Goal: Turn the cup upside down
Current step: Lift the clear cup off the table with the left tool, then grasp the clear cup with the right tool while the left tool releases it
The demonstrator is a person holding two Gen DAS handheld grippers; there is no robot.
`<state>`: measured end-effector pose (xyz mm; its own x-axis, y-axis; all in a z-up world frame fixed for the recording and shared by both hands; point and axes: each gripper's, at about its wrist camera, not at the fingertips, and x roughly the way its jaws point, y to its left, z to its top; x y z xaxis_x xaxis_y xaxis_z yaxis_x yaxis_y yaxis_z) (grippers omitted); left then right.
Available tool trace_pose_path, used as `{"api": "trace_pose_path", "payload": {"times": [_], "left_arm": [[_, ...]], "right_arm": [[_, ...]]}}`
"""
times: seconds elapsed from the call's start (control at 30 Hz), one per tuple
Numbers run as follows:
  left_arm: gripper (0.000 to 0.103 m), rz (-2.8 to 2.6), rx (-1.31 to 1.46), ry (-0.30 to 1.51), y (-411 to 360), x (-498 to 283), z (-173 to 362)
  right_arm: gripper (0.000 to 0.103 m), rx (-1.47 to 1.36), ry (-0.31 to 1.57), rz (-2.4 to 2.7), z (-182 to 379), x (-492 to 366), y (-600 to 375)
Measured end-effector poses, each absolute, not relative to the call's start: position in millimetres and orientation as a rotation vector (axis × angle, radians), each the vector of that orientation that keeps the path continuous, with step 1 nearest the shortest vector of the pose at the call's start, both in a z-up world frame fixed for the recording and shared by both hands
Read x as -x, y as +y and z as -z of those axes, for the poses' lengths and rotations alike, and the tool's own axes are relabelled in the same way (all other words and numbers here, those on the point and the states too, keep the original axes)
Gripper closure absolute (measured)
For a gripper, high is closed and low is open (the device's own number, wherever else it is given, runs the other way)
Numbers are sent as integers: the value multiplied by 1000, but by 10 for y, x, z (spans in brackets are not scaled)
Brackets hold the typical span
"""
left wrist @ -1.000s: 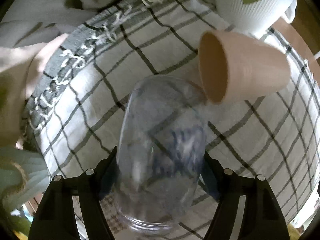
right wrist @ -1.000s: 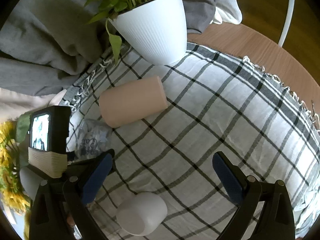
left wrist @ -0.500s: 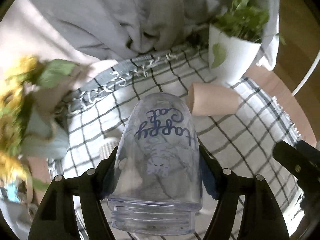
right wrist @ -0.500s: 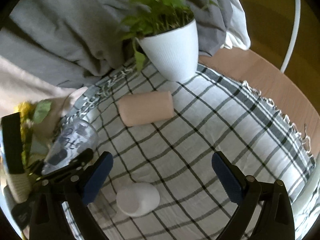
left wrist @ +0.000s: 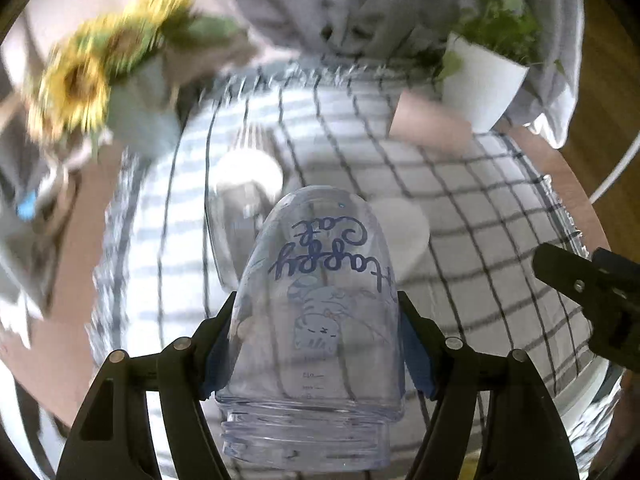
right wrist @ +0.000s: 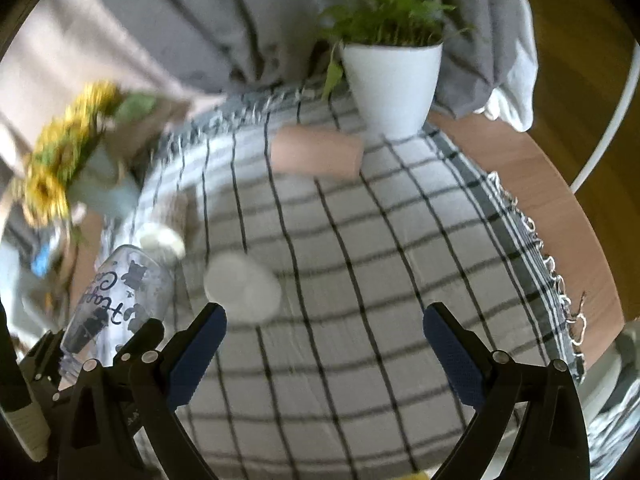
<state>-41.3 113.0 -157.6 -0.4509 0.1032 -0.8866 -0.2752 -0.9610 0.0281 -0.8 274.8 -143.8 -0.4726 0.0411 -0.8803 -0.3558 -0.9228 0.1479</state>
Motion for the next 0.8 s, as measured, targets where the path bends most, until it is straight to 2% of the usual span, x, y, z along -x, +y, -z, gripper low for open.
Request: {"api": "trace_pose_path", "payload": {"times": [0.43,0.8], "left_arm": [[31,-2563,1601,61,1157,284,2162],[31,-2474,1733,115,1230,324,2291]], "right_arm": [[3,1601,222,-2457,1740,-166,2768],[3,1667,248,-2423,1862,-145,2772]]}}
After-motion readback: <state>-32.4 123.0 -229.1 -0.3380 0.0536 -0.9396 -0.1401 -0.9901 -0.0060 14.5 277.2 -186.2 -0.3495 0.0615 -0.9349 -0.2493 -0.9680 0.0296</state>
